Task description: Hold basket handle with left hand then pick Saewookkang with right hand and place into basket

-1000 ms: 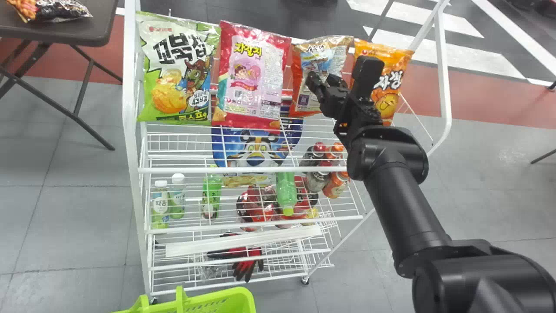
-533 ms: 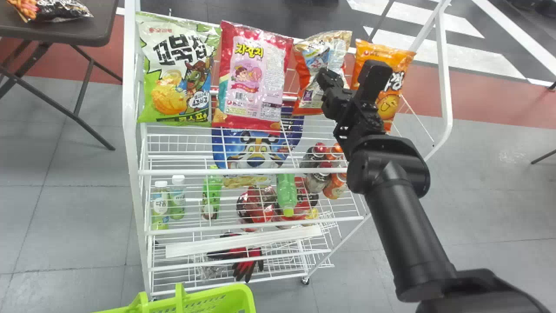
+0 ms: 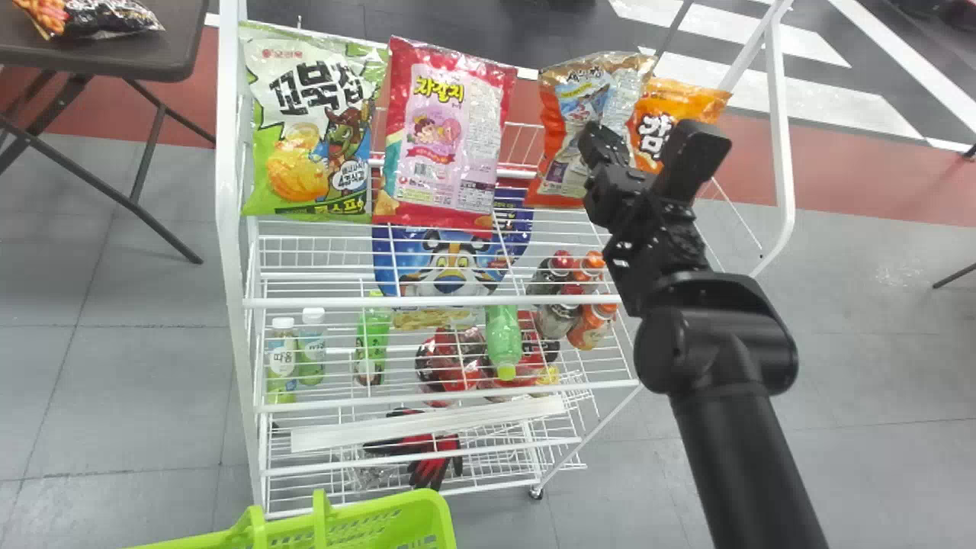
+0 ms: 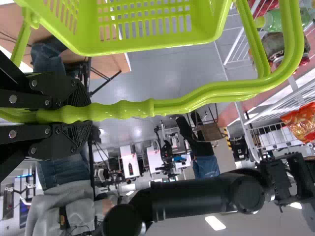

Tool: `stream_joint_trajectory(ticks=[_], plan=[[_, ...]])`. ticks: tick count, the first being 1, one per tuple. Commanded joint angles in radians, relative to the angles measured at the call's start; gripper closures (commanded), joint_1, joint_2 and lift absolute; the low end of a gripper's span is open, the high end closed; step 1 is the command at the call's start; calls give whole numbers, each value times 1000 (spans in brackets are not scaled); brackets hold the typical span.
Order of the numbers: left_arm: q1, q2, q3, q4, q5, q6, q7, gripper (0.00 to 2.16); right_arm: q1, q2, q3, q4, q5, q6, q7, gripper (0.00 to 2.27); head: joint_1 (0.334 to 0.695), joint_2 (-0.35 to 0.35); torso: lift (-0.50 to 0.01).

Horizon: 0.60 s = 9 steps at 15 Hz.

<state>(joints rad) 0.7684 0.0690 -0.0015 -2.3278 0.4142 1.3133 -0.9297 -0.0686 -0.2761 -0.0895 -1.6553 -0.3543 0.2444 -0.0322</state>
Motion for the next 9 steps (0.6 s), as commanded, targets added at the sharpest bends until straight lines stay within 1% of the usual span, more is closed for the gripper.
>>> stream_joint_trajectory(ticks=[1, 3, 5, 9], plan=[[5, 2, 0, -10, 0, -7, 0, 1774, 122, -12, -47, -198, -69, 141, 2, 2246, 695, -350, -19], [0, 2, 0, -28, 0, -4, 0, 1774, 234, -12, -101, -385, -133, 338, 17, 2246, 695, -350, -19], [-15, 2, 2, -35, 0, 27, 5, 1774, 328, -12, -142, -525, -178, 504, 40, 2250, 695, -350, -19], [-26, 2, 9, -35, 12, 48, 11, 1774, 457, -2, -193, -678, -245, 783, 86, 2250, 695, -350, -19]])
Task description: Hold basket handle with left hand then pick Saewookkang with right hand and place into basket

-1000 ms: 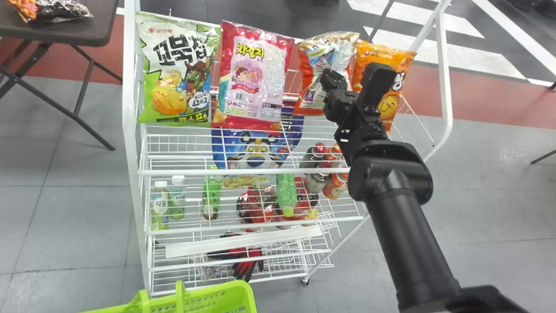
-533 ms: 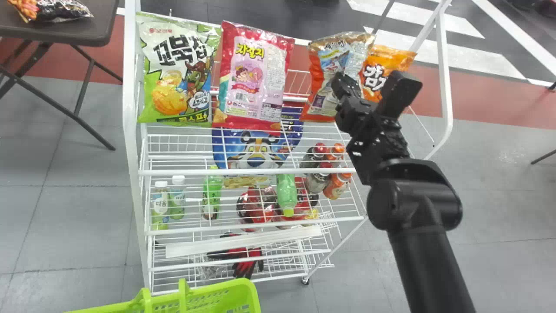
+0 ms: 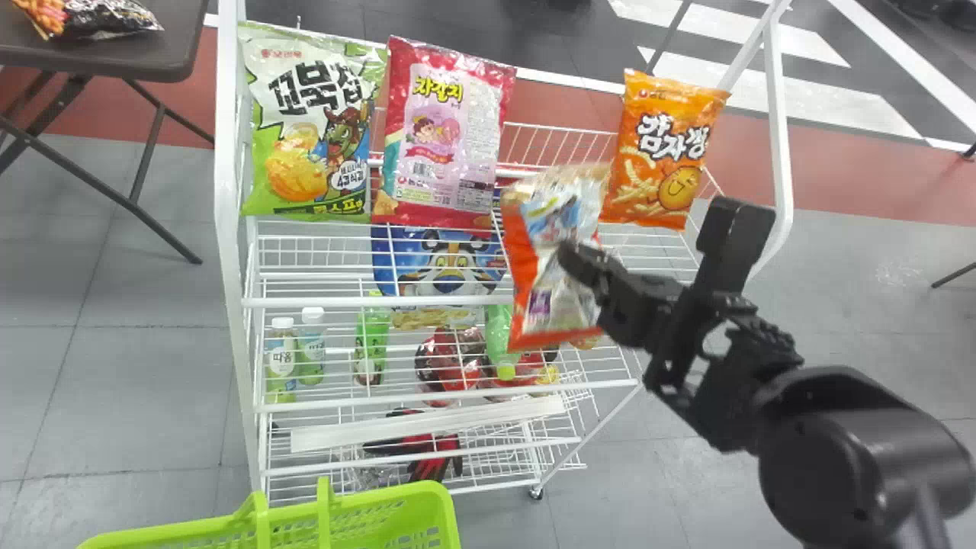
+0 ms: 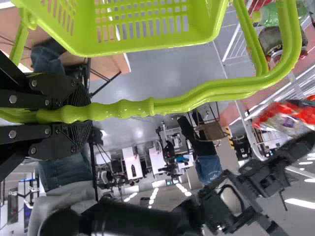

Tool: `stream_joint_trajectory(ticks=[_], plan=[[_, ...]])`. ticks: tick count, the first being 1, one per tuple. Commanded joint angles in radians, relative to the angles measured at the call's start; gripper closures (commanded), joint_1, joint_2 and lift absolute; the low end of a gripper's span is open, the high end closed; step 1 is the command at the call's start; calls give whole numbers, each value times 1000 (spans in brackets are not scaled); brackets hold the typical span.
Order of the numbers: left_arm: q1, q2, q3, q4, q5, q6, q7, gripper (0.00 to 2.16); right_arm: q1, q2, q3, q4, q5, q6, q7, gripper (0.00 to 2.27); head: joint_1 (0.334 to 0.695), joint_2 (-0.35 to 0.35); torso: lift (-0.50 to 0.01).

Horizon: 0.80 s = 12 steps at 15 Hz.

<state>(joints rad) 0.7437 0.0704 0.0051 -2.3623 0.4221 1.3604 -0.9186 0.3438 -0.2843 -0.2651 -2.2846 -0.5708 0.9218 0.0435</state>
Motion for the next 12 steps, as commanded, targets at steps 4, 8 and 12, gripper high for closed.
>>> stream_joint_trajectory(ticks=[4, 8, 12], plan=[[-1, -1, 3, -3, 7, 7, 0, 1774, 144, 30, -19, -136, -109, 406, 64, 2250, 695, -350, -19], [-3, -1, -2, -3, 6, 10, 6, 1774, 205, 31, 26, -213, -164, 650, 65, 2250, 695, -350, -19], [-12, -4, -8, 0, 4, 16, 12, 1774, 225, 31, 78, -245, -259, 650, 72, 2250, 695, -350, -19]])
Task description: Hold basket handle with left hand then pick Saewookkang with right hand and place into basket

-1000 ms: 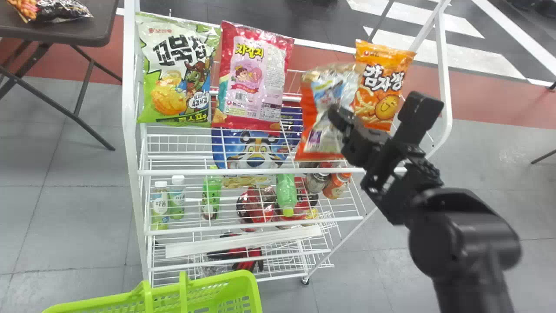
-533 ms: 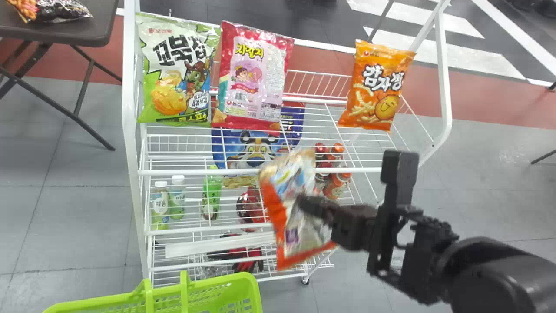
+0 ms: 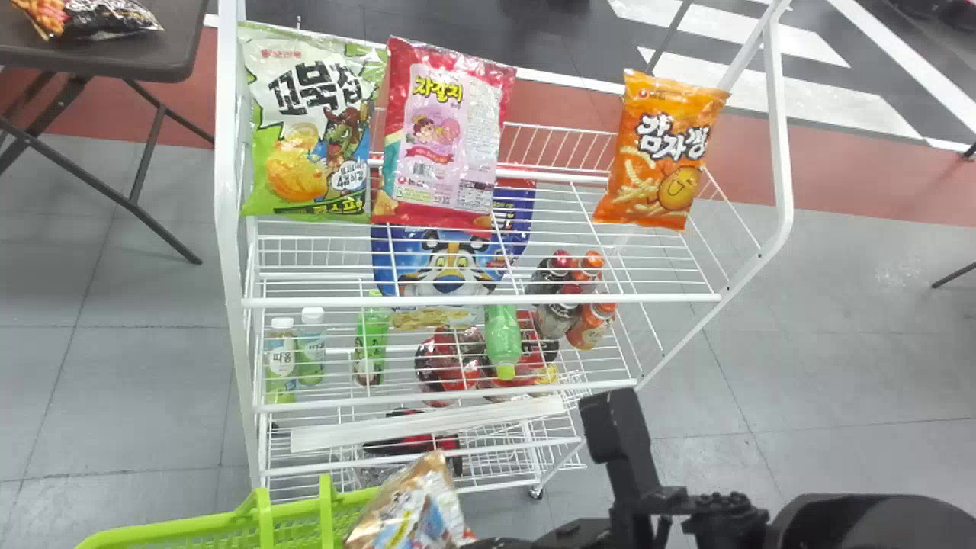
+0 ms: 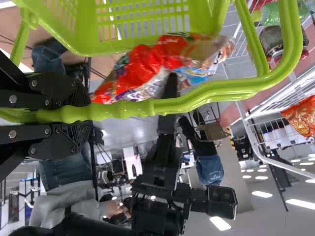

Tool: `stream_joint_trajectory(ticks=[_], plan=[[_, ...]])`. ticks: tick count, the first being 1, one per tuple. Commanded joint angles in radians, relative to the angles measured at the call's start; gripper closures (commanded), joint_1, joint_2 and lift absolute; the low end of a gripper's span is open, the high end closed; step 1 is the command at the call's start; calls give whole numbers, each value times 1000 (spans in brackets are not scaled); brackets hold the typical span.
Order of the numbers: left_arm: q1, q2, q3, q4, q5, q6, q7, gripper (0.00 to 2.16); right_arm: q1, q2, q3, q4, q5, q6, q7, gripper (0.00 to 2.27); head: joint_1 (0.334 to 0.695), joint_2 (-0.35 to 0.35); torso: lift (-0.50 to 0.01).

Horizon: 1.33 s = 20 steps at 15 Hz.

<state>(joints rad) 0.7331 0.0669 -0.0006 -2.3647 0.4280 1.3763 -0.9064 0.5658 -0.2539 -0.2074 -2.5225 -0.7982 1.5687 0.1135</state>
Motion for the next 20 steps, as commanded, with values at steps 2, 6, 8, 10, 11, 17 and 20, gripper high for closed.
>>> stream_joint_trajectory(ticks=[2, 6, 8, 10, 11, 17, 20], plan=[[-1, -3, -4, 2, -2, 7, 0, 1774, -1, 7, 65, -7, -30, 3, 0, 2250, 695, -350, -19], [0, -3, -10, -1, -2, 10, -2, 1774, -4, 7, 229, 87, 74, 3, -2, 2250, 695, -350, -19], [2, -3, -19, -1, -3, 10, -2, 1774, -4, -5, 296, 179, 114, -134, 0, 2250, 695, -350, -19], [9, -3, -26, -1, -5, 7, -8, 1774, -27, -15, 361, 258, 155, -308, 31, 2250, 695, -350, -19], [12, -3, -26, -2, -5, 7, -11, 1774, -37, -13, 390, 295, 188, -419, 48, 2250, 695, -350, -19], [43, 2, -18, -27, -9, 7, -23, 1774, -56, -15, 376, 329, 229, -434, 81, -2, 695, -177, -19], [43, 4, -18, -30, -9, 7, -25, 1774, 16, -25, 318, 209, 284, -428, 83, 63, 695, -240, -19]])
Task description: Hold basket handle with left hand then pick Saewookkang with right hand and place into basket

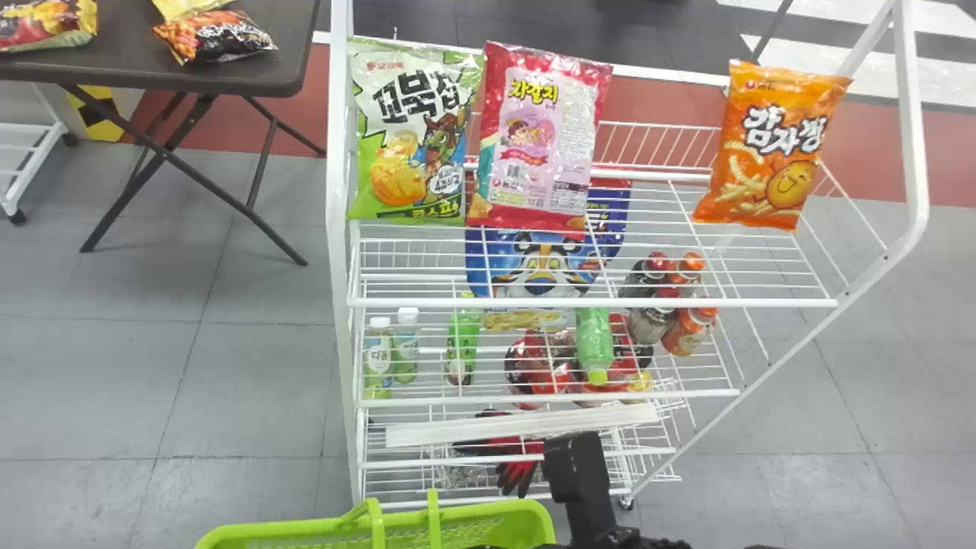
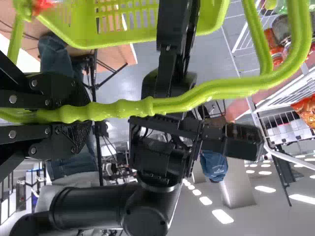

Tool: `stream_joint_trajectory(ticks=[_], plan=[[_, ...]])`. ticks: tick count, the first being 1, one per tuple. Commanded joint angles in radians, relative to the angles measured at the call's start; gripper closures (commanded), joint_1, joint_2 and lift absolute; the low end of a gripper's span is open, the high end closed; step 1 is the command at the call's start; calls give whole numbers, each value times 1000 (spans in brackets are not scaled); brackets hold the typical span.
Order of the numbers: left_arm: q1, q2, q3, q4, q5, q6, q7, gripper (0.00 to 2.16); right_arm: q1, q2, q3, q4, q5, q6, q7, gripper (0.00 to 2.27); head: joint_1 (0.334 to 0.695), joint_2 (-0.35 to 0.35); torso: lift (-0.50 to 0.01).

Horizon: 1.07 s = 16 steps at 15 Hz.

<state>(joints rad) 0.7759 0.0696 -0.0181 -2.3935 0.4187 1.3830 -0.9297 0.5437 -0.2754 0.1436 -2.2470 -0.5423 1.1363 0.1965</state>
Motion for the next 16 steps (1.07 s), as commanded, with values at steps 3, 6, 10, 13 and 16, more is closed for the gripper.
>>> stream_joint_trajectory(ticks=[3, 6, 10, 13, 16], plan=[[0, 4, 1, -3, 0, 0, -6, 1774, 114, -7, -111, -187, 51, -57, -2, 76, 695, -348, -19], [2, 4, 4, 0, 0, 0, -12, 1774, 140, 10, -165, -206, 73, -339, -3, 90, 695, -350, -19], [2, 2, -6, 16, -3, -18, -11, 1774, 179, 56, -153, -151, 219, -855, -63, 90, 695, -350, -19], [-1, 1, -8, 30, -5, -28, -11, 1774, 219, 62, -124, -34, 311, -1266, -127, 87, 695, -350, -19], [-18, 1, -20, 57, -5, -40, -12, 1774, 249, 74, -98, 76, 309, -1468, -209, 87, 695, -350, -19]])
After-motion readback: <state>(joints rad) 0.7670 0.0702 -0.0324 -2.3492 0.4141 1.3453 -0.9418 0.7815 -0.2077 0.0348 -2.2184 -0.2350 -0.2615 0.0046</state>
